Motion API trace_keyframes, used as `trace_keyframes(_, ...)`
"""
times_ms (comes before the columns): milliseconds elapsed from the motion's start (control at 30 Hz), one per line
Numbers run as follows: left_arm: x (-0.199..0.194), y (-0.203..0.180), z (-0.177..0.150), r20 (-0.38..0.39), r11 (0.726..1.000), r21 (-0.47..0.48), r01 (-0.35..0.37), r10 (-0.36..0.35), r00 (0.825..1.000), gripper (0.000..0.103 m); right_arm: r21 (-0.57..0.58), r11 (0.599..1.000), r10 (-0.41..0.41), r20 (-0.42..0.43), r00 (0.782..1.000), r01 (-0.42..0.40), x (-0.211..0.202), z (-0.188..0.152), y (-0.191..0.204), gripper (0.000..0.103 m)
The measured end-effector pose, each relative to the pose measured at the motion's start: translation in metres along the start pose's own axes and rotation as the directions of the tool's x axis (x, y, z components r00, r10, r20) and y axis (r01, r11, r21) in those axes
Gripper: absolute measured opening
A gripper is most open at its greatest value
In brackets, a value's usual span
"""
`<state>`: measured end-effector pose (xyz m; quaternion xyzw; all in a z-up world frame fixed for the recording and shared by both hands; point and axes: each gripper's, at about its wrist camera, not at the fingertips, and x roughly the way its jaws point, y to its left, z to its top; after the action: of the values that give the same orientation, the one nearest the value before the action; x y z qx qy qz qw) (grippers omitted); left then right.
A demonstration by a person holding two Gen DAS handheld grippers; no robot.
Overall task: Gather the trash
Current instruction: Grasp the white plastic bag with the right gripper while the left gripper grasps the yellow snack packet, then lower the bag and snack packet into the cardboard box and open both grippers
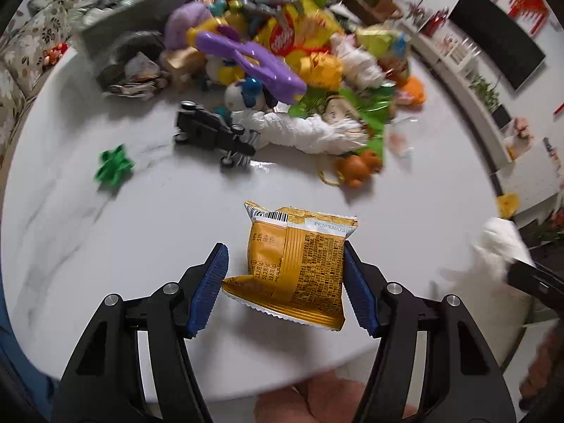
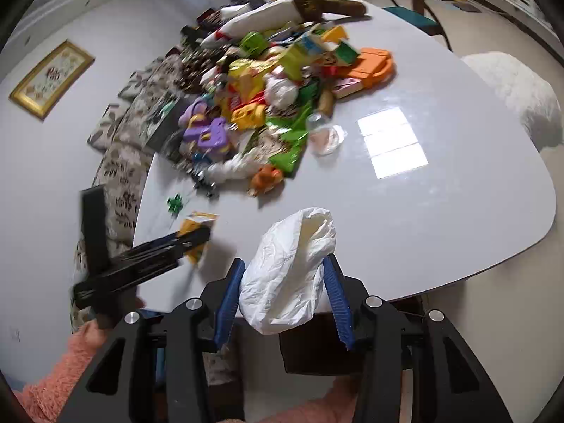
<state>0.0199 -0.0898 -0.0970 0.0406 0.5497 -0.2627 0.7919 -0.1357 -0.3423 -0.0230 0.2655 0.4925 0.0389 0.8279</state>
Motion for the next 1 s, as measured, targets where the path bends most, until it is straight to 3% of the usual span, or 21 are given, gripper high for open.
trace_keyframes(133, -0.046, -0.016, -0.044, 0.032, 0.997, 0.06, 0.056, -0.058, 0.998, 0.063, -0.108, 0.994, -0.003, -0.051, 0.999, -0.002, -0.001, -0.017, 0.017, 0.047)
trace_keyframes(233, -0.06, -0.024, -0.083, -0.013, 0.993, 0.076, 0.089, -0.088, 0.996, 0.063, -0.176, 0.984, -0.027, -0.117, 0.993, 0.006, 0.004, -0.041, 0.025, 0.047)
trace_keyframes(367, -0.038, -0.027, -0.135, -0.108, 0.993, 0.089, 0.079, -0.069, 0.992, 0.063, -0.213, 0.977, -0.073, -0.217, 0.973, 0.026, 0.027, -0.078, 0.023, 0.047)
trace_keyframes(467, -0.003, -0.017, -0.169, -0.202, 0.996, 0.043, 0.082, -0.072, 0.977, 0.063, -0.211, 0.976, -0.125, -0.315, 0.941, 0.059, 0.064, -0.109, 0.006, 0.047)
trace_keyframes(567, 0.047, -0.01, -0.201, -0.289, 0.998, 0.02, 0.061, -0.053, 0.956, 0.063, -0.17, 0.982, -0.138, -0.386, 0.912, 0.077, 0.1, -0.133, -0.018, 0.047)
trace_keyframes(700, 0.121, 0.002, -0.234, -0.377, 1.0, -0.014, 0.012, -0.017, 0.926, 0.063, -0.138, 0.976, -0.211, -0.438, 0.874, 0.167, 0.16, -0.158, -0.06, 0.047)
trace_keyframes(733, 0.137, 0.006, -0.241, -0.393, 1.0, -0.027, -0.002, -0.009, 0.92, 0.063, -0.135, 0.972, -0.232, -0.441, 0.867, 0.191, 0.174, -0.163, -0.07, 0.052)
trace_keyframes(767, 0.162, 0.012, -0.248, -0.423, 0.998, -0.048, -0.035, 0.011, 0.906, 0.064, -0.134, 0.97, -0.242, -0.442, 0.864, 0.203, 0.184, -0.166, -0.077, 0.077)
trace_keyframes(800, 0.177, 0.017, -0.253, -0.446, 0.996, -0.063, -0.066, 0.032, 0.895, 0.065, -0.141, 0.964, -0.265, -0.443, 0.857, 0.225, 0.199, -0.17, -0.087, 0.094)
trace_keyframes(833, 0.193, 0.023, -0.257, -0.472, 0.992, -0.086, -0.095, 0.043, 0.88, 0.069, -0.155, 0.956, -0.293, -0.441, 0.848, 0.25, 0.21, -0.173, -0.094, 0.094)
trace_keyframes(900, 0.228, 0.04, -0.266, -0.531, 0.977, -0.178, -0.116, 0.004, 0.848, 0.073, -0.183, 0.926, -0.378, -0.456, 0.806, 0.33, 0.233, -0.179, -0.113, 0.095)
trace_keyframes(933, 0.237, 0.046, -0.267, -0.544, 0.972, -0.198, -0.128, 0.0, 0.839, 0.073, -0.176, 0.917, -0.397, -0.458, 0.795, 0.357, 0.239, -0.18, -0.121, 0.095)
trace_keyframes(1000, 0.254, 0.057, -0.271, -0.569, 0.963, -0.215, -0.163, 0.012, 0.822, 0.073, -0.121, 0.92, -0.385, -0.468, 0.796, 0.374, 0.244, -0.181, -0.136, 0.095)
